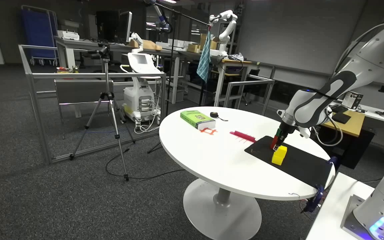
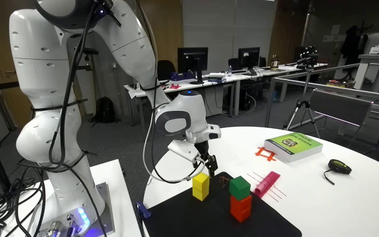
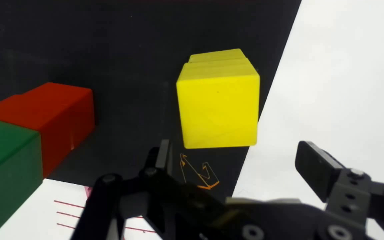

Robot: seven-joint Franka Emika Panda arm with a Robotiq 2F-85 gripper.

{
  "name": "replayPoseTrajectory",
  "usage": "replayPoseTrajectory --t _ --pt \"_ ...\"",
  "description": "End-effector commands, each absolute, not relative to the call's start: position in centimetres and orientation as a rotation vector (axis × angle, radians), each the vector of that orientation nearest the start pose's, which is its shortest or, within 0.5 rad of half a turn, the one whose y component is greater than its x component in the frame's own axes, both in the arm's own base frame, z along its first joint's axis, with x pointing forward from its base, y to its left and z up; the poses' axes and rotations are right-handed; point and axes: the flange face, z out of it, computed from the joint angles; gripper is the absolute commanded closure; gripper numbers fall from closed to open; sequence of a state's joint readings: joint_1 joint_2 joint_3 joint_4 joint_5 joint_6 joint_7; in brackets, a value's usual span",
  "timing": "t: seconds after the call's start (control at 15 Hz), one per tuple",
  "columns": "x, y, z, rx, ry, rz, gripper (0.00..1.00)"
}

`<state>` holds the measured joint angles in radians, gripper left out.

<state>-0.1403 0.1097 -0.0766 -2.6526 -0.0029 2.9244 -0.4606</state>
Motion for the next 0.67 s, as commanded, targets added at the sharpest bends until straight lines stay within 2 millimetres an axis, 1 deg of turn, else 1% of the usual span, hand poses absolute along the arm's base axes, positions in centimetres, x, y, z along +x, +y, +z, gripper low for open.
replayPoseTrajectory --t 0.0,0.33,0.6 --pt "43.6 -10.4 21.4 -3.216 -0.361 -0.238 0.0" --pt "43.2 -11.3 20.8 -3.271 -0.367 -0.176 0.0" --pt "42.9 -11.3 20.7 -3.287 -0.373 -0.158 0.0"
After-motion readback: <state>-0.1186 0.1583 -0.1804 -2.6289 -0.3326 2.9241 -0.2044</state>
